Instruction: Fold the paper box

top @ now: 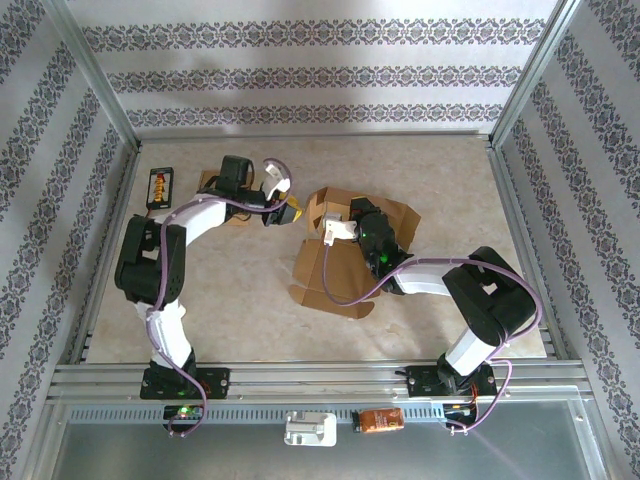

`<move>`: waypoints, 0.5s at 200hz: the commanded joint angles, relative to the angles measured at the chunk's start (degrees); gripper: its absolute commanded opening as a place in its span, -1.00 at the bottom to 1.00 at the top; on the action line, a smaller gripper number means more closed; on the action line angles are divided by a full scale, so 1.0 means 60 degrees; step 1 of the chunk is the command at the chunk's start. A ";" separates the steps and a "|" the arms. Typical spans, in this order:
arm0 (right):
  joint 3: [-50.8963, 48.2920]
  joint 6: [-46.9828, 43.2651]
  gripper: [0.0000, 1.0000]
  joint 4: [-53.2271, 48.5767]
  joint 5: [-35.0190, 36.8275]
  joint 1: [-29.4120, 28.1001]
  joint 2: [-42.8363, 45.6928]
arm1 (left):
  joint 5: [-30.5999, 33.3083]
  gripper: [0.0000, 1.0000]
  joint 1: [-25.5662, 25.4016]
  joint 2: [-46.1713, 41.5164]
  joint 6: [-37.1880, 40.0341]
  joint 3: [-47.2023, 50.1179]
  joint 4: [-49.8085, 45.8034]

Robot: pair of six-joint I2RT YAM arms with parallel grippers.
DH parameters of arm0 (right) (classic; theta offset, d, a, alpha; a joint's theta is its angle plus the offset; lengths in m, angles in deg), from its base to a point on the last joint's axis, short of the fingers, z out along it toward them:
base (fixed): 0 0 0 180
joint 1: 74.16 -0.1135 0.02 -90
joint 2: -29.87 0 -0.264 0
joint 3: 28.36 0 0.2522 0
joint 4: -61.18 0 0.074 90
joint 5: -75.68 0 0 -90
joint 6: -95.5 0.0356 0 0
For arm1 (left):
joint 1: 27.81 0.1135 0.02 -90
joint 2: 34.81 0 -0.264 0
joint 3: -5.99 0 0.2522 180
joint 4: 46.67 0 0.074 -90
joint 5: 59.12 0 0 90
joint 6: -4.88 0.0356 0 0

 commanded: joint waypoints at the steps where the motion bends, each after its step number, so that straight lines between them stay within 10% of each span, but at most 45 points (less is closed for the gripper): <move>1: -0.0128 -0.0119 -1.00 -0.0736 -0.0237 -0.0167 -0.0140 | -0.0773 -0.21 -0.0485 0.0642 0.1382 -0.1106 -0.2384; 100: -0.0140 0.0211 -1.00 -0.0805 -0.0420 -0.0222 -0.0067 | 0.0693 -0.01 -0.1372 0.1707 -0.0728 -0.1664 -0.0469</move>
